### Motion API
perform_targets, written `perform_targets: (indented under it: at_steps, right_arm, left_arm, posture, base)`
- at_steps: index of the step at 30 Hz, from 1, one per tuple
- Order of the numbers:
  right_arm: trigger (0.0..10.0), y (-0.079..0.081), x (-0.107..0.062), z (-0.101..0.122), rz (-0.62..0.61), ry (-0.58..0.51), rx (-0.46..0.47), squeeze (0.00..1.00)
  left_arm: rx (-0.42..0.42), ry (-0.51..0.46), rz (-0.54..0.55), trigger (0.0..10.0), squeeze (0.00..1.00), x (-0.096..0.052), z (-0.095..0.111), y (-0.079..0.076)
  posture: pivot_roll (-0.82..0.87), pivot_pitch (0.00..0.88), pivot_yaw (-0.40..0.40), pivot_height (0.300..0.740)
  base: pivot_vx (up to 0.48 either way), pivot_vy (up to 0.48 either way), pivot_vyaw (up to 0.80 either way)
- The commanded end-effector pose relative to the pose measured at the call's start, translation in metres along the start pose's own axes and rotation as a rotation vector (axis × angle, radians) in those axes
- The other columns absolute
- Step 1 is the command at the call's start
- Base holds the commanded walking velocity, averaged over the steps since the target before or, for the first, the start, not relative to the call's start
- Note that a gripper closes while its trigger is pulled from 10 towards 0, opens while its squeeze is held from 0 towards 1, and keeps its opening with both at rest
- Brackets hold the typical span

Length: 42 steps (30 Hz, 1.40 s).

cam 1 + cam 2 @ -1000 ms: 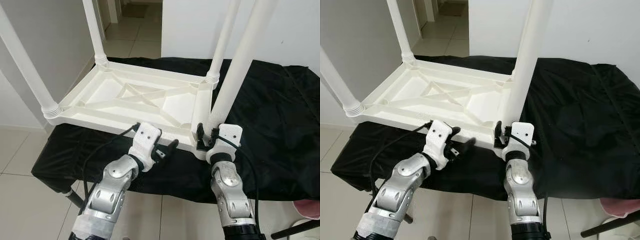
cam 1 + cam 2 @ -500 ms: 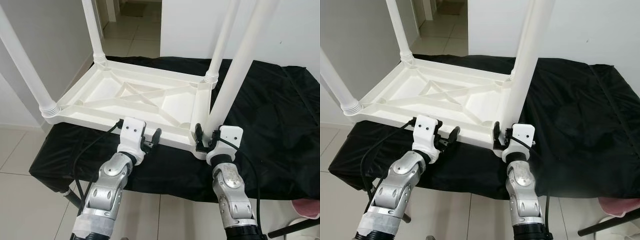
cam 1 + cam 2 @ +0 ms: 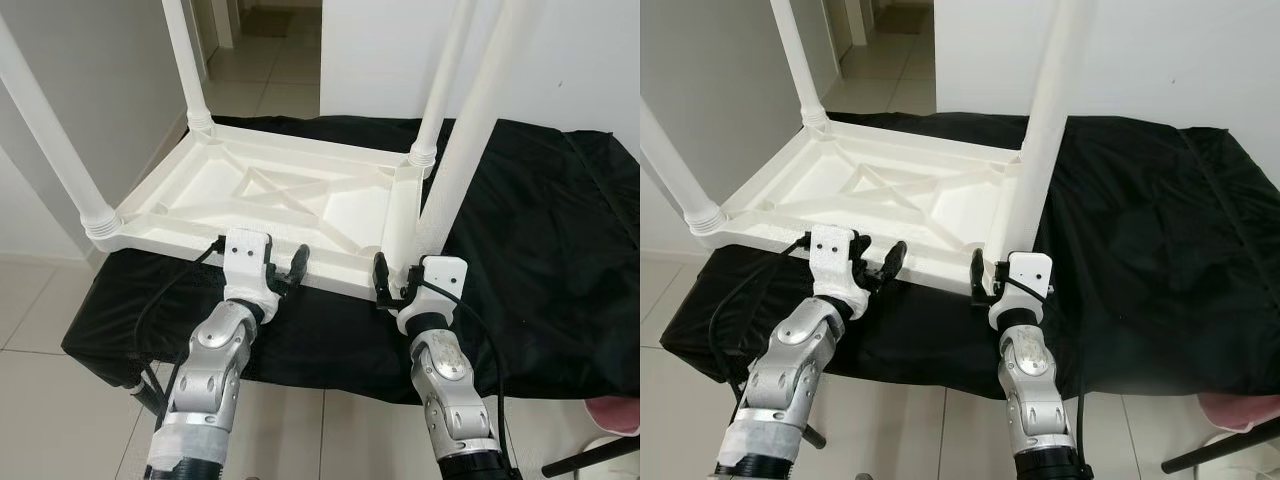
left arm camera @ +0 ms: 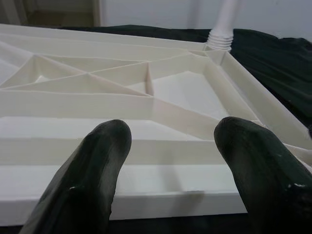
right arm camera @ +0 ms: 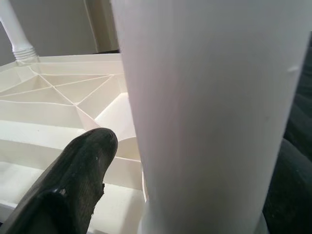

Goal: Building children table

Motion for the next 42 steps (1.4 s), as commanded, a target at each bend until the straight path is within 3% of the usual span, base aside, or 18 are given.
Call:
perform_targets:
  at_steps: [1,4,6,11,15,19,30,34,42]
  right_arm:
    - [10.0,0.005,0.002,0.000,0.015,-0.005,0.009,0.00]
    - [10.0,0.005,0.002,-0.003,0.000,0.007,0.001,0.00]
    - [10.0,0.004,0.002,-0.004,-0.011,0.015,-0.007,0.00]
    - [10.0,-0.002,0.004,-0.005,-0.048,0.020,-0.033,0.00]
    - [10.0,-0.003,0.007,0.002,-0.040,-0.016,-0.043,0.00]
    - [10.0,-0.006,0.009,0.003,-0.060,-0.021,-0.034,0.00]
    - [10.0,-0.004,0.002,0.000,-0.066,-0.017,-0.031,0.00]
    - [10.0,-0.005,0.000,-0.001,-0.050,-0.015,-0.037,0.00]
    - [10.0,-0.007,-0.013,0.000,0.000,-0.016,-0.058,0.00]
  left_arm:
    - [-0.012,-0.023,0.149,10.0,0.00,-0.003,-0.003,0.013]
    - [-0.007,-0.034,0.167,10.0,0.00,-0.007,-0.004,0.021]
    - [0.046,-0.042,0.241,10.0,0.00,-0.010,-0.003,0.033]
    - [0.059,-0.062,0.337,10.0,0.00,-0.017,-0.006,0.042]
    - [0.079,-0.085,0.308,10.0,0.00,-0.018,-0.005,0.035]
    - [0.021,-0.101,0.293,10.0,0.00,-0.018,-0.005,0.036]
    - [0.043,-0.128,0.253,10.0,0.00,-0.021,-0.003,0.036]
    - [0.031,-0.133,0.245,10.0,0.00,-0.025,-0.003,0.033]
    - [0.013,-0.112,0.228,10.0,0.00,-0.051,-0.009,0.031]
  posture:
    - [-0.03,0.039,0.059,0.740]
    - [-0.03,0.044,0.046,0.740]
    - [-0.04,0.048,0.045,0.740]
    - [-0.04,0.073,0.044,0.740]
    - [-0.05,0.068,0.050,0.740]
    - [-0.05,0.066,0.052,0.740]
    - [-0.04,0.001,0.049,0.740]
    - [-0.03,0.000,0.049,0.740]
    - [-0.01,0.004,0.036,0.740]
  base:
    - [0.000,0.000,0.00]
    - [0.000,0.000,0.00]
    - [0.000,0.000,0.00]
    - [0.000,0.000,0.00]
    - [0.000,0.000,0.00]
    - [0.000,0.000,0.00]
    - [0.000,0.000,0.00]
    - [0.000,0.000,0.00]
    - [0.000,0.000,0.00]
Point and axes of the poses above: a point about 5 cm out from each wrist's last joint towards the gripper, its own x axis pointing out of the wrist towards the gripper, its own z axis along the axis of the wrist's last joint, y = z × x, the point moved 1 cm from there along x, pointing out of the wrist towards the gripper, and after that the axes turned 10 degrees about -x, right-handed, at the moved point
